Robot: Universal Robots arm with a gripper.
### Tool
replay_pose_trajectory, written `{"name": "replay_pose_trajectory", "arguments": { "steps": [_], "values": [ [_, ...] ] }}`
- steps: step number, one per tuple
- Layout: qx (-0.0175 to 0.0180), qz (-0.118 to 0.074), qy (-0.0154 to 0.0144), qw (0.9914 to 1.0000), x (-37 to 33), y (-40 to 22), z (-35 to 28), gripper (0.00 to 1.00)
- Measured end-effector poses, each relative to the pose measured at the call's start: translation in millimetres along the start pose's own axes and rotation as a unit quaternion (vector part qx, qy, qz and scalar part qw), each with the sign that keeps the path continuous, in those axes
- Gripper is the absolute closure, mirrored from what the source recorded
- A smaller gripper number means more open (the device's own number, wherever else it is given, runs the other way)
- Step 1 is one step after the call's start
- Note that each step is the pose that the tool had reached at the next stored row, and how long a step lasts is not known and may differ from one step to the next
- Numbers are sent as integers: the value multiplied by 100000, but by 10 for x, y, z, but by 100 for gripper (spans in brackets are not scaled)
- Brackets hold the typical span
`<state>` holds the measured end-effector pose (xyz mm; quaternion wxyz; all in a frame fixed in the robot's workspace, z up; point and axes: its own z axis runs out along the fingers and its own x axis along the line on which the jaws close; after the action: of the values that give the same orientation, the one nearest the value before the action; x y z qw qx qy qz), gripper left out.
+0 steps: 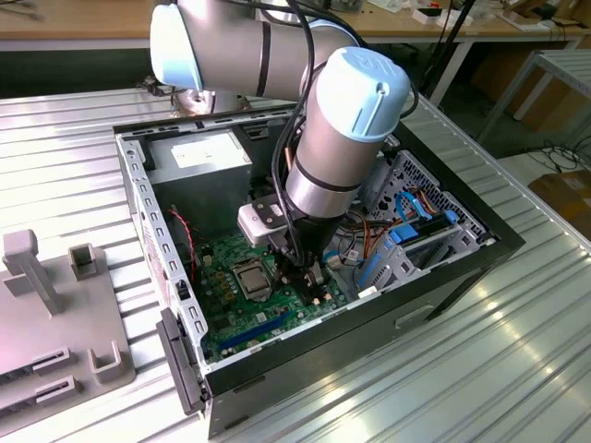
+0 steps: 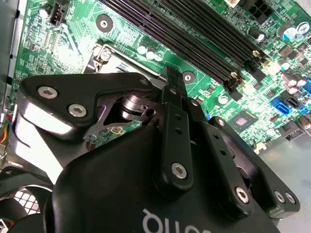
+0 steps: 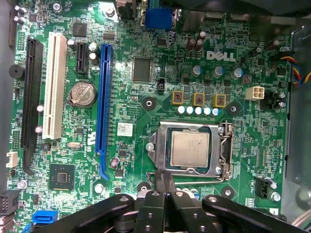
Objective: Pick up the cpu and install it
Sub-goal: 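Install the first cpu locking lever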
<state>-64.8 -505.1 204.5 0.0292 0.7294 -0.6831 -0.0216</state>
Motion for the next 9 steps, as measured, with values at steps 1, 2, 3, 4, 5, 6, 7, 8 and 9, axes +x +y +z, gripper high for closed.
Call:
{"name": "replay_pose_trajectory", "arguments": {
  "steps": [1,2,3,4,5,6,7,8,9],
  "values": [
    [-1,-9,6,100000,0,-1,3,89],
    [-2,-18,13,100000,0,-2,6,89],
    [-1,-30,23,100000,0,-3,8,89],
    [-5,-45,42,100000,0,-6,11,89],
    [-8,-84,103,100000,1,-17,20,89],
    [-16,-285,262,99999,2,-43,45,89],
    [-12,-558,438,99997,2,-48,73,89],
    [-18,-623,458,99997,-9,-36,-97,89],
    [-6,-649,450,99997,-25,-33,-127,89]
  ]
}}
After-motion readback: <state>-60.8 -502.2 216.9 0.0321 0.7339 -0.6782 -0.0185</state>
